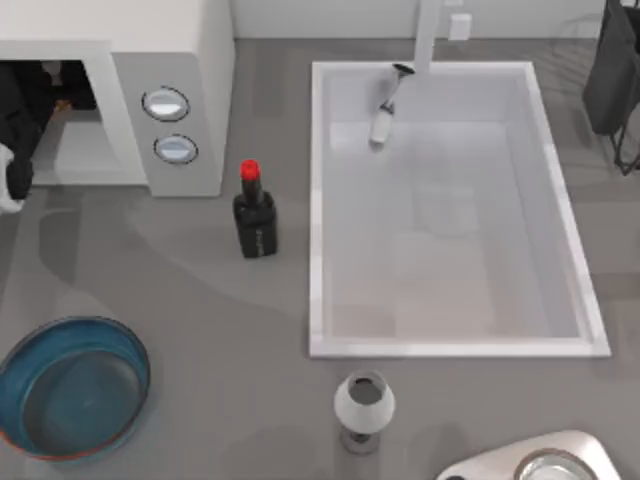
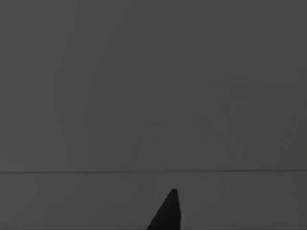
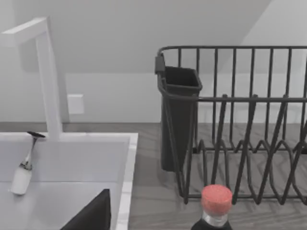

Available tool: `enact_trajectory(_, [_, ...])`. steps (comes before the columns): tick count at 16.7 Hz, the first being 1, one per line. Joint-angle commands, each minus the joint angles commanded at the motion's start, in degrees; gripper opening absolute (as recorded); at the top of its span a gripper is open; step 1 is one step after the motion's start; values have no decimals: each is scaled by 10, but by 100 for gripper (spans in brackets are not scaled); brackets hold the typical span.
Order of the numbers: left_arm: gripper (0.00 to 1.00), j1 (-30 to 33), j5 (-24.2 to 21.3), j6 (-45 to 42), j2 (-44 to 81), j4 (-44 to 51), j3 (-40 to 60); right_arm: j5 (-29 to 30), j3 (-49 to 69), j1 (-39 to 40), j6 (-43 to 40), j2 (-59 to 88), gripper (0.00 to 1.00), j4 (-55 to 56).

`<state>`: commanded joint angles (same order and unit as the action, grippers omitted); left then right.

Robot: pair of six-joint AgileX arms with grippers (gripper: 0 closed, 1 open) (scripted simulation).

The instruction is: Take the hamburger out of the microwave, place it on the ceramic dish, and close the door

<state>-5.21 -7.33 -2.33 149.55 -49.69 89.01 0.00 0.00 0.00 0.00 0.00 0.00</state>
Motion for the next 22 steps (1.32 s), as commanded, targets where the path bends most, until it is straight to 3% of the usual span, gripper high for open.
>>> enact_trajectory(12, [0, -33, -30, -8, -171, -274, -458, 0, 0, 0, 0, 0, 100, 0])
enact_trajectory(22, [0, -32, -32, -10, -205, -282, -487, 0, 0, 0, 0, 0, 100, 0])
